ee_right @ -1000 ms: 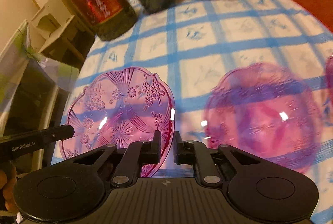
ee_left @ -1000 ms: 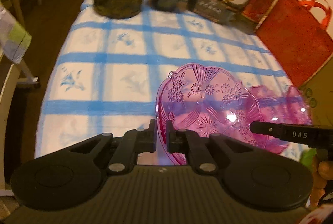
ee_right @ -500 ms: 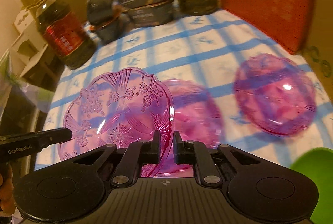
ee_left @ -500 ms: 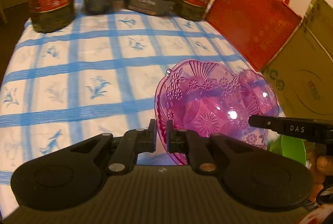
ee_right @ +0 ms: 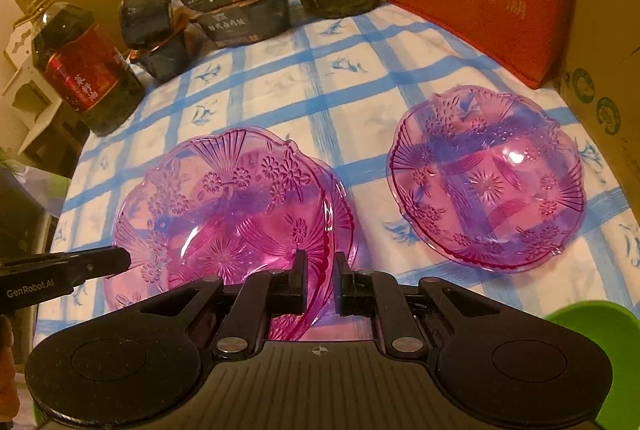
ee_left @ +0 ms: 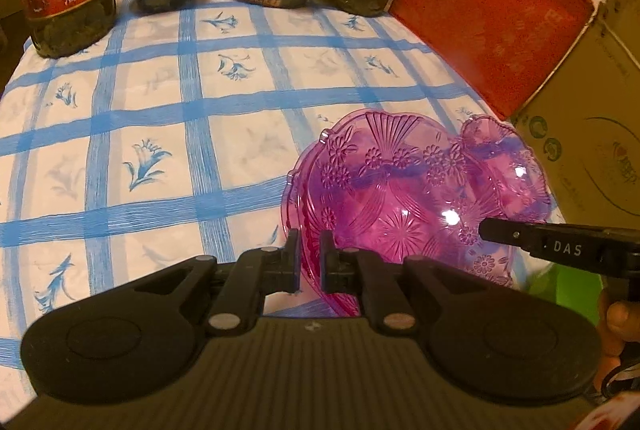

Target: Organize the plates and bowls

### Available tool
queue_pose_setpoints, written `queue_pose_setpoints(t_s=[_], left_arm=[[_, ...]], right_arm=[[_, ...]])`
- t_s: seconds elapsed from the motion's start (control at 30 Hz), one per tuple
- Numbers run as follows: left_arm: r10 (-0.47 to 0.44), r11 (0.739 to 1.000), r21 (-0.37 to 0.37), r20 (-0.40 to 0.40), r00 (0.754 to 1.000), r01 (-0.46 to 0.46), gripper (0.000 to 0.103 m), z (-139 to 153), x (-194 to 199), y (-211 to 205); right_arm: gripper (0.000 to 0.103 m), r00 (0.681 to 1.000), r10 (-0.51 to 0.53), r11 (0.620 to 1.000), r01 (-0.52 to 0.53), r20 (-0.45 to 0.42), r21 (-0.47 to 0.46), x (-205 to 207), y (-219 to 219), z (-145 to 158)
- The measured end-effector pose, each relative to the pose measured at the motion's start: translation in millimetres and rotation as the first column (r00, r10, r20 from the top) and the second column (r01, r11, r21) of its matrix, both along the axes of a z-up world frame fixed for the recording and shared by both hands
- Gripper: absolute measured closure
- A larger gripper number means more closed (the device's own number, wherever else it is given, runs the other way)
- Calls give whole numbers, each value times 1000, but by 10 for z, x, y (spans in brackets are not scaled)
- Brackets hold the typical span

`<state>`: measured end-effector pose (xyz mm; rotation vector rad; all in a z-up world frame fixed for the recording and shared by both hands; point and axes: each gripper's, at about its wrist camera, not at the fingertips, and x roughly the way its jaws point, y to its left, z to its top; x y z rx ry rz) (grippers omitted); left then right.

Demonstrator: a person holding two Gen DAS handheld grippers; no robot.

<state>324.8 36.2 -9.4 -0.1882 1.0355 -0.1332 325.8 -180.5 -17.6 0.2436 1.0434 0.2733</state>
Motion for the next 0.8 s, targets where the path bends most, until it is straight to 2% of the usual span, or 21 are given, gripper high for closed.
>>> queue_pose_setpoints(t_s=[0.4, 0.8], left_arm=[[20, 1000, -13, -28, 999, -20, 96, -254, 157, 23], [15, 1000, 3, -33, 999, -15, 95, -319, 203, 0]], right_arm=[[91, 1000, 25, 999, -25, 6, -38, 178, 40, -194], [91, 999, 37, 997, -36, 8, -62, 233, 75, -251]])
